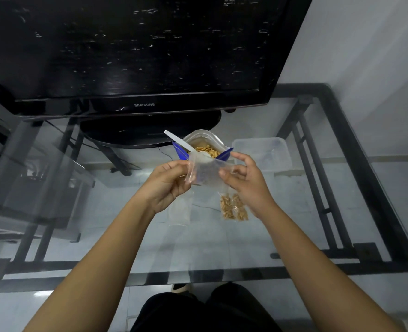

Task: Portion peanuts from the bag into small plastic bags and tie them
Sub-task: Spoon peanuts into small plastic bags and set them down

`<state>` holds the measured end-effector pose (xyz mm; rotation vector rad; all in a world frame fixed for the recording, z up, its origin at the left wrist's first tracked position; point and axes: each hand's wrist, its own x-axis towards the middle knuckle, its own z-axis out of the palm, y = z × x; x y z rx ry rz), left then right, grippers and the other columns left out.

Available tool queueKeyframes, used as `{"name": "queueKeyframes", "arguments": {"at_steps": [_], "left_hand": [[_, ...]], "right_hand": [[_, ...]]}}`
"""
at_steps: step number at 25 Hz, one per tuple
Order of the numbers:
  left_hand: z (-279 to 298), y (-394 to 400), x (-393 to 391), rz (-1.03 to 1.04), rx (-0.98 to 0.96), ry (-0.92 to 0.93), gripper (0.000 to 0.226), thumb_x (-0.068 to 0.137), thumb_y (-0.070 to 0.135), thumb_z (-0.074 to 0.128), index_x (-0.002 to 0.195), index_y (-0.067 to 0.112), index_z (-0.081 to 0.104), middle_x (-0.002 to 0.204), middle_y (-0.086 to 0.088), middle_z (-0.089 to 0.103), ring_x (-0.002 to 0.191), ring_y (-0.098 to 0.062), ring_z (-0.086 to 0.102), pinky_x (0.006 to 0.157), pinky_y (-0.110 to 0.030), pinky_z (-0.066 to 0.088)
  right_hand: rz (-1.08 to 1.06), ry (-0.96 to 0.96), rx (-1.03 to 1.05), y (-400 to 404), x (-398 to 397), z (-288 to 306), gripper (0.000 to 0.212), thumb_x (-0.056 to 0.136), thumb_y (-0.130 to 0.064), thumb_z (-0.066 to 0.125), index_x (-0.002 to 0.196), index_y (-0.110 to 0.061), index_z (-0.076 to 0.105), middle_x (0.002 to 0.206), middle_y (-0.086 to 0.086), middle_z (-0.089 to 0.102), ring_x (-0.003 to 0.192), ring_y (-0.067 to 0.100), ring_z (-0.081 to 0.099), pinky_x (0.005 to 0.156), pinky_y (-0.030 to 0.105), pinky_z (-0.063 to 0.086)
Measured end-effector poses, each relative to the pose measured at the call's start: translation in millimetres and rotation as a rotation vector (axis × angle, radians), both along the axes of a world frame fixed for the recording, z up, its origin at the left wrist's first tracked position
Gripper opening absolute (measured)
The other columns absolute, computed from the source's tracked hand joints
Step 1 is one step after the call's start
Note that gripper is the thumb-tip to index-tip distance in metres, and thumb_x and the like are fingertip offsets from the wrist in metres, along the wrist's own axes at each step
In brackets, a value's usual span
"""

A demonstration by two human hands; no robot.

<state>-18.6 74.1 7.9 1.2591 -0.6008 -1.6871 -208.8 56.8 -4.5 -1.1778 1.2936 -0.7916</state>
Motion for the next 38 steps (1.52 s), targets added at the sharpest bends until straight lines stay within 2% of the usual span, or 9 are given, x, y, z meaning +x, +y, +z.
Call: {"name": "queueKeyframes", "arguments": {"at_steps": [3, 6, 10, 15, 19, 22, 27, 34, 38], "left_hand": [[2.8, -1.5, 6.4, -0.038, -0.104, -0.327, 0.015, 0.089, 0.003, 0.055, 0.078, 0.007, 0.065, 0.056, 0.001, 0.060, 0.048, -0.006, 0.051, 0.050, -0.014, 0.046], [4.4, -1.5, 12.0, -0.082, -0.213, -0.734, 0.012, 0.086, 0.009, 0.061, 0.078, 0.016, 0.067, 0.064, -0.005, 0.064, 0.059, -0.013, 0.055, 0.056, -0.021, 0.046], [1.4, -0.1, 9.0, -0.011, -0.260, -0.899, 0.009, 0.087, 0.014, 0.061, 0.087, 0.015, 0.070, 0.071, -0.007, 0.068, 0.069, -0.028, 0.061, 0.067, -0.036, 0.054], [5.0, -4.2, 7.1, 0.007, -0.247, -0.845, 0.009, 0.086, 0.014, 0.063, 0.082, 0.018, 0.070, 0.071, -0.008, 0.069, 0.061, -0.010, 0.061, 0.058, -0.019, 0.050], [4.5, -8.2, 3.7, 0.041, -0.230, -0.799, 0.010, 0.085, 0.013, 0.064, 0.079, 0.019, 0.070, 0.071, -0.007, 0.069, 0.057, 0.000, 0.061, 0.057, -0.009, 0.047], [6.4, -11.0, 3.9, 0.026, -0.229, -0.755, 0.009, 0.085, 0.010, 0.063, 0.081, 0.014, 0.071, 0.076, -0.010, 0.070, 0.059, -0.004, 0.063, 0.062, -0.012, 0.051], [14.2, -13.2, -2.6, -0.037, -0.233, -0.637, 0.007, 0.082, 0.004, 0.064, 0.084, 0.006, 0.071, 0.070, -0.007, 0.068, 0.052, -0.001, 0.057, 0.057, -0.010, 0.048], [14.1, -13.0, -9.8, -0.039, -0.238, -0.561, 0.010, 0.084, 0.016, 0.065, 0.089, 0.008, 0.069, 0.066, 0.002, 0.069, 0.055, -0.002, 0.060, 0.057, -0.013, 0.049], [-4.8, -27.8, 2.8, 0.452, -0.064, -0.667, 0.039, 0.081, 0.046, 0.064, 0.102, 0.017, 0.050, 0.078, 0.006, 0.057, 0.074, -0.012, 0.059, 0.070, -0.031, 0.049]], "right_hand": [[0.027, 0.008, -0.036, 0.2, -5.5, 4.3, 0.056, 0.080, -0.016, 0.070, 0.129, -0.024, 0.044, 0.084, -0.001, 0.068, 0.084, 0.005, 0.067, 0.082, 0.025, 0.055], [0.097, -0.083, 0.020, -4.4, -12.3, 7.1, 0.059, 0.082, -0.009, 0.067, 0.129, -0.033, 0.041, 0.092, 0.003, 0.071, 0.096, 0.015, 0.067, 0.087, 0.032, 0.054], [0.116, -0.133, 0.030, -8.2, -13.0, 9.5, 0.057, 0.083, -0.011, 0.065, 0.128, -0.034, 0.040, 0.100, 0.003, 0.072, 0.103, 0.016, 0.065, 0.091, 0.032, 0.051], [0.121, 0.046, -0.089, -13.8, -12.5, 8.9, 0.060, 0.083, -0.019, 0.068, 0.133, -0.031, 0.037, 0.097, 0.000, 0.072, 0.096, 0.008, 0.066, 0.084, 0.019, 0.051], [-0.030, 0.168, -0.212, -18.4, -5.0, 8.8, 0.056, 0.087, -0.007, 0.058, 0.136, -0.020, 0.035, 0.123, -0.003, 0.055, 0.110, 0.010, 0.053, 0.086, 0.012, 0.043], [0.102, 0.415, -0.559, -13.7, -0.5, 15.1, 0.063, 0.080, -0.039, 0.067, 0.135, -0.020, 0.040, 0.137, -0.006, 0.042, 0.126, 0.007, 0.037, 0.096, 0.001, 0.023], [0.365, 0.700, -0.802, -18.4, 13.7, 12.0, 0.088, 0.062, -0.065, 0.070, 0.133, -0.019, 0.046, 0.131, -0.003, 0.052, 0.121, 0.016, 0.042, 0.102, 0.020, 0.022], [0.265, 0.479, -0.755, -22.1, 14.7, 6.7, 0.061, 0.065, -0.060, 0.065, 0.112, -0.020, 0.062, 0.102, -0.009, 0.064, 0.094, 0.001, 0.051, 0.088, 0.015, 0.033], [0.068, 0.265, -0.511, -31.0, 4.3, 4.9, 0.054, 0.067, -0.036, 0.080, 0.113, -0.019, 0.059, 0.105, -0.013, 0.058, 0.096, -0.008, 0.052, 0.079, 0.007, 0.043]]}}
